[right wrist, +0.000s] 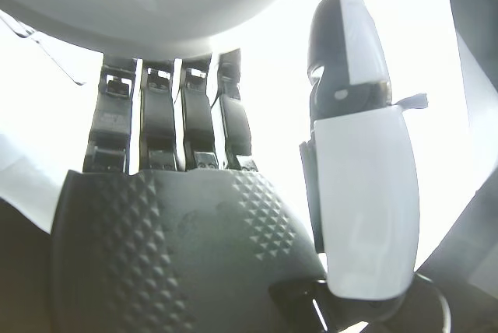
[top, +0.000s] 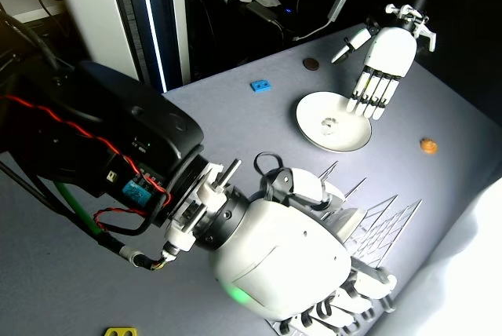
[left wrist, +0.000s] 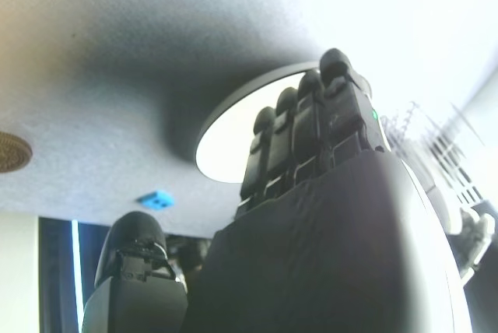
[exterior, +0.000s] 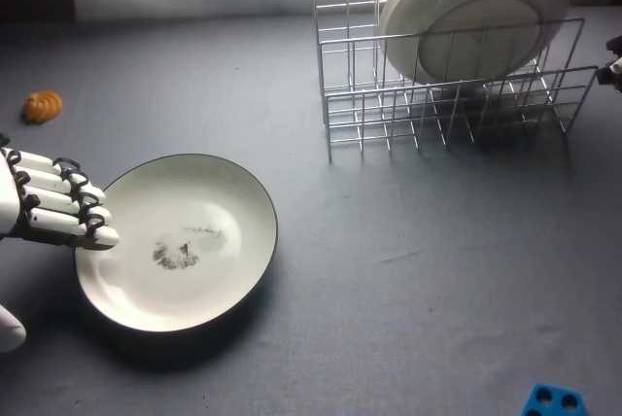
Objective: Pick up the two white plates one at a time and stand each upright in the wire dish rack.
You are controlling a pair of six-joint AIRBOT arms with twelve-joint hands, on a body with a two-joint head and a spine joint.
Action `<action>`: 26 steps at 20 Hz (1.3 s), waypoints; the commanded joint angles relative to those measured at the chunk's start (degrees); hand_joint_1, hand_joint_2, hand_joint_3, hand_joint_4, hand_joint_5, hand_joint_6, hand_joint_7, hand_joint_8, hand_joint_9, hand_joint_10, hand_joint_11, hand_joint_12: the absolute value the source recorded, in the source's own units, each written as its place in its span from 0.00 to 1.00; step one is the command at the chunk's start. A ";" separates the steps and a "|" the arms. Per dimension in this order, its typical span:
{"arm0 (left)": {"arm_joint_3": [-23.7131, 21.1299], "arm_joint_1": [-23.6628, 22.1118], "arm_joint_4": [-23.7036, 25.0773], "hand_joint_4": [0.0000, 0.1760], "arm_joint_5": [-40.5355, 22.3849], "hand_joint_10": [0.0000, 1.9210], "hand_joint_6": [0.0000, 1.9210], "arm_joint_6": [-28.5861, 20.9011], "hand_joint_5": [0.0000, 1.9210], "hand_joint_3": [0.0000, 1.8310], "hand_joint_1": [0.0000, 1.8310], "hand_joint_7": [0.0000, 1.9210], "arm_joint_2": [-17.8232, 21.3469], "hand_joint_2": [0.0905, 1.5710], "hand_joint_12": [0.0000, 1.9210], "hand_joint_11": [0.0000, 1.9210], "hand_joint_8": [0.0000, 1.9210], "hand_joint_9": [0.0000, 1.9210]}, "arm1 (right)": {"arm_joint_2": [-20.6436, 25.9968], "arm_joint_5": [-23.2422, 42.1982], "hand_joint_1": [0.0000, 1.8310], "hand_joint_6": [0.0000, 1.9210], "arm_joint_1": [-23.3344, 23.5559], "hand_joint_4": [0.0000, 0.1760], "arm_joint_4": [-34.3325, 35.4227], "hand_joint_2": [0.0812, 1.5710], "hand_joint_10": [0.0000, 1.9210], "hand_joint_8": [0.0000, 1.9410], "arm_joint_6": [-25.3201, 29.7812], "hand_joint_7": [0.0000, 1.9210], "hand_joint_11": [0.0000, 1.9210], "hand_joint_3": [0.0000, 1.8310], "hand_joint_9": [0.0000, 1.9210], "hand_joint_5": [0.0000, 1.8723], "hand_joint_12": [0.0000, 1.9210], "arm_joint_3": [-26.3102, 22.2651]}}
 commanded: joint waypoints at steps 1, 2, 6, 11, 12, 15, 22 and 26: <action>0.24 0.00 -2.23 0.00 -0.68 0.00 0.00 -0.26 0.03 0.00 0.00 0.02 0.09 0.68 0.07 0.00 0.00 0.02 | 0.68 3.67 0.50 0.22 1.55 0.00 0.05 0.65 0.44 0.43 0.23 0.09 0.00 0.00 0.05 0.11 0.49 -0.17; 0.20 0.24 -2.23 0.00 -0.68 0.00 0.00 -0.27 0.03 0.00 0.00 0.03 0.09 0.68 0.06 0.00 0.00 0.02 | 0.84 3.55 0.50 0.22 2.16 0.00 0.04 0.65 0.44 0.43 0.15 0.09 0.00 0.00 0.05 0.11 0.49 -0.36; 0.13 0.96 -2.24 0.00 -0.66 0.00 0.00 -0.28 0.02 0.00 0.00 0.02 0.00 0.68 0.05 0.00 0.00 0.01 | 1.75 3.40 0.51 0.21 6.01 0.00 -2.87 0.64 0.45 0.43 -0.14 0.09 0.00 0.00 0.05 0.11 0.50 -1.79; 0.00 2.11 -2.25 0.00 -0.62 0.00 0.00 -0.58 0.03 0.00 0.00 0.03 -0.22 0.68 0.09 0.00 0.00 0.02 | 3.00 12.45 0.49 0.21 7.99 0.00 -28.74 0.65 0.44 0.42 -1.87 0.08 0.00 0.00 0.03 0.11 0.42 -8.51; -0.02 2.23 -2.25 0.00 -0.62 0.00 0.00 -0.62 0.02 0.00 0.00 0.02 -0.24 0.69 0.05 0.00 0.00 0.01 | 3.10 13.14 0.48 0.21 7.99 0.00 -30.57 0.65 0.43 0.42 -2.66 0.08 0.00 0.00 0.03 0.11 0.41 -9.36; -0.10 3.12 -2.25 0.00 -0.62 0.00 0.00 -0.80 0.02 0.00 0.00 0.02 -0.39 0.69 0.04 0.00 0.00 0.01 | 3.39 14.82 0.48 0.22 7.63 0.00 -41.60 0.66 0.41 0.38 -3.95 0.08 0.00 0.00 0.02 0.11 0.38 -13.23; -0.87 7.63 -2.27 0.00 -0.64 0.00 0.00 -0.82 0.01 0.00 0.00 0.01 -1.20 0.69 0.05 0.00 0.00 0.01 | 2.42 17.03 0.56 0.00 1.67 0.00 -54.38 0.67 0.00 0.00 -17.50 0.00 0.00 0.00 0.00 0.01 0.00 -23.93; -0.68 9.58 -2.96 0.00 -0.58 0.00 0.00 -0.82 0.02 0.00 0.00 0.01 -1.68 0.68 0.02 0.01 0.00 0.00 | -0.12 17.00 0.58 0.00 -1.54 0.00 -54.39 0.68 0.00 0.00 -25.51 0.00 0.00 0.01 0.00 0.00 0.00 -26.32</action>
